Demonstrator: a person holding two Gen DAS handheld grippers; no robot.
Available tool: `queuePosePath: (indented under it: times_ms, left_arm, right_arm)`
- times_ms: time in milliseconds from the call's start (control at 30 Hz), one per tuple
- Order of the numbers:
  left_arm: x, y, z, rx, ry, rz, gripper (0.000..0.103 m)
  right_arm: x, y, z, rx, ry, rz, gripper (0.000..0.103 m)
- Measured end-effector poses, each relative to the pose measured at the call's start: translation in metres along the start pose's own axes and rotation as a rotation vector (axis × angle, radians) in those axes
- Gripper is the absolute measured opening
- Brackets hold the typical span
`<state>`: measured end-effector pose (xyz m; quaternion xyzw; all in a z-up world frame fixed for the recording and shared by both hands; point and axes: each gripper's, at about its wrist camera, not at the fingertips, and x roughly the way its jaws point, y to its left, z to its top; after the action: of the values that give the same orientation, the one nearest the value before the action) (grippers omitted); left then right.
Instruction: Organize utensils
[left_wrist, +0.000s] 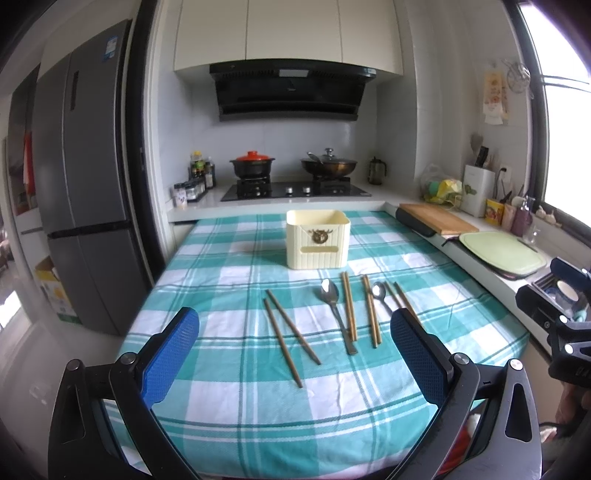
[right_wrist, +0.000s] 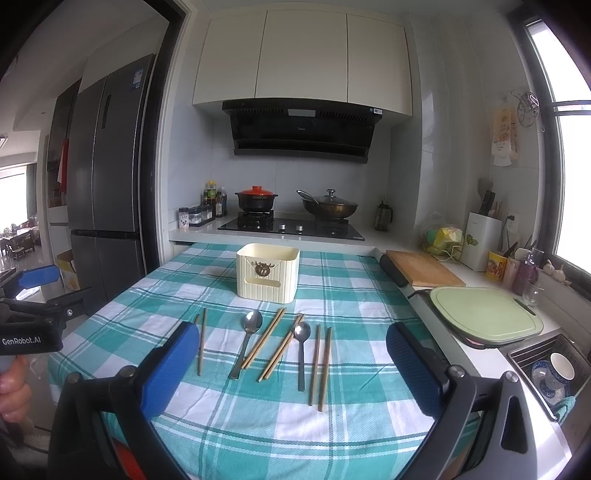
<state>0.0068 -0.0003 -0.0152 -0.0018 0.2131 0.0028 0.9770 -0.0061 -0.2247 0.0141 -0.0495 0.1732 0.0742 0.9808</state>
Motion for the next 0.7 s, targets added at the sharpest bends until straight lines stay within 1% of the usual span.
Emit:
queuePosePath:
  times_ms: [700]
  left_arm:
    - [0.0003,0.0008,0.0018,-0.001,0.005,-0.002,0.103]
  right_arm:
    - [0.0011,-0.0005,-0.0007,-0.002,0.007,0.001,0.103]
